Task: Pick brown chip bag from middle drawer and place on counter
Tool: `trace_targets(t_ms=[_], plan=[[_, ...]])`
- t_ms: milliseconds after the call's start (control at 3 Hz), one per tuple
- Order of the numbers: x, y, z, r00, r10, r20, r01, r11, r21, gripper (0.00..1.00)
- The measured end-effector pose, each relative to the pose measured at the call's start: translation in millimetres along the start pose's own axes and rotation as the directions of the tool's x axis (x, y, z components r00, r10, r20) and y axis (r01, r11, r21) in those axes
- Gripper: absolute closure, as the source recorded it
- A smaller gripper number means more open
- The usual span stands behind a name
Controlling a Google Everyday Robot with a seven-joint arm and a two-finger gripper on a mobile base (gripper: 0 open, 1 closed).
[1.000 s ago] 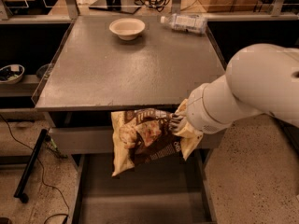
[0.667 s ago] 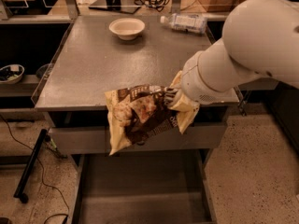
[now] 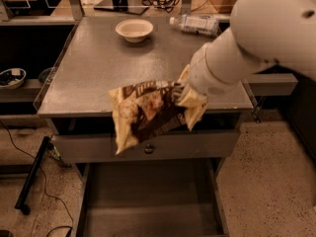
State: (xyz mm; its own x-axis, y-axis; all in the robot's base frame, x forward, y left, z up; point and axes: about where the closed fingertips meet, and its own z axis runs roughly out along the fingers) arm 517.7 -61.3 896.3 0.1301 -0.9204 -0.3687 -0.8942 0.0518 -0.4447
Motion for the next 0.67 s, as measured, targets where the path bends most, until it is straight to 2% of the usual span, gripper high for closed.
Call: trace_targets(t_ms=[333, 667], plan=[[-4, -25, 1, 1.0, -0.008, 0.004, 0.008, 1.0, 0.005, 1.0], [-13, -53, 18, 0.999, -0.025, 0.026, 0.026, 0.9995, -0.018, 1.0]])
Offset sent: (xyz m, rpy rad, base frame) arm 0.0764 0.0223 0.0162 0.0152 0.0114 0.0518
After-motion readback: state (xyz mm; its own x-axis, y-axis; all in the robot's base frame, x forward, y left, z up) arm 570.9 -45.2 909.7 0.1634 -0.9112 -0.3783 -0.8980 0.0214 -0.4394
